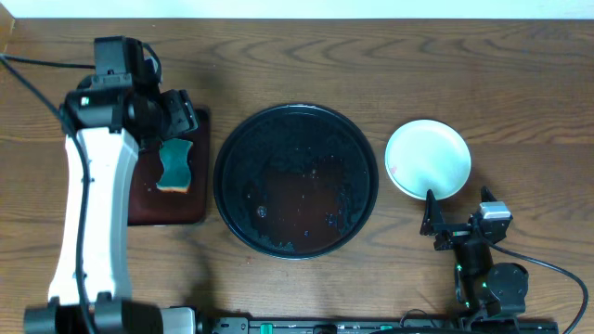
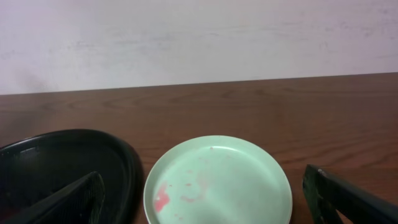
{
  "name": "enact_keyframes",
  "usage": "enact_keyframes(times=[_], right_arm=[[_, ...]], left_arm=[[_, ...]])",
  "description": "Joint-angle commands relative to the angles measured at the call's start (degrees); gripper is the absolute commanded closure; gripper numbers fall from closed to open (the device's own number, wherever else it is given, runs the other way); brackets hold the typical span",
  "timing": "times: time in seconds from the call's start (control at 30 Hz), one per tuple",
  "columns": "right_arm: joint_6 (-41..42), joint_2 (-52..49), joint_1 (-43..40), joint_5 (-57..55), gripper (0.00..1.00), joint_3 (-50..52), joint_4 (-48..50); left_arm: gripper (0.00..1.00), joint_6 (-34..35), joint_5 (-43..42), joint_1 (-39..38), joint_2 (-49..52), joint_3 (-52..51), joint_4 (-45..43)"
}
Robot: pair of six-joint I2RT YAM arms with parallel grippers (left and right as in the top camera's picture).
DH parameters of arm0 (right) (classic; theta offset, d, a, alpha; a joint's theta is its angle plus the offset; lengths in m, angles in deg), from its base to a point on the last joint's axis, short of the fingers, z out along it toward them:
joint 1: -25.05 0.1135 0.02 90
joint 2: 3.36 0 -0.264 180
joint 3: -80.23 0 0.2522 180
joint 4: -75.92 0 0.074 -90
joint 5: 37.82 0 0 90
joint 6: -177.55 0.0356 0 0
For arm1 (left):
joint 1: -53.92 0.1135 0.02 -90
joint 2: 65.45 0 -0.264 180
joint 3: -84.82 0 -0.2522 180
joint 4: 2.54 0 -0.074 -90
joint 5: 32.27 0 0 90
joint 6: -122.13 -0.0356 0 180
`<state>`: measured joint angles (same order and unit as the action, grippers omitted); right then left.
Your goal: Clean dirty plates on tray and stack at the side
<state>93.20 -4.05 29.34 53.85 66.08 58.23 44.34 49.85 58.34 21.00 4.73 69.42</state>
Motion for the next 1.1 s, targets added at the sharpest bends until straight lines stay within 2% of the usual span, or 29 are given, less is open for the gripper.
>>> enact_keyframes(times=[0.0,0.1,0.23,0.27,0.6,0.83,1.07], right_arm=[[0.7,0.4,-0.2,0.3,0.01,0.1,-0.2],[0.7,0.4,-0.2,0.3,0.01,0.1,-0.2],[0.7,0.4,-0.2,0.3,0.01,0.1,-0.2],[0.7,0.4,-0.2,0.3,0.01,0.1,-0.2],[0.7,0.4,-0.2,0.3,0.01,0.1,-0.2],[0.7,0.4,-0.2,0.3,0.01,0.1,-0.2],[0.7,0.4,-0.2,0.3,0.01,0.1,-0.2]], left_arm=[[0.27,-1.8,1.1,-2.4,-9.5,-5.5,-5.8],[0.26,-4.8,1.0,-4.7,-18.0,-15.0,-15.6],[0.26,-4.5,0.7,-5.5,-31.0,-29.6,-27.4],[0.26,-4.4,0.7,-5.5,-37.9,-36.9,-32.1],[0.26,-4.9,1.8,-5.5,-66.2,-66.0,-47.3],[0.26,-5.9,7.5,-5.5,-78.2,-79.0,-60.3],[0.26,-13.5,7.5,-5.5,-83.0,-82.4,-61.3]])
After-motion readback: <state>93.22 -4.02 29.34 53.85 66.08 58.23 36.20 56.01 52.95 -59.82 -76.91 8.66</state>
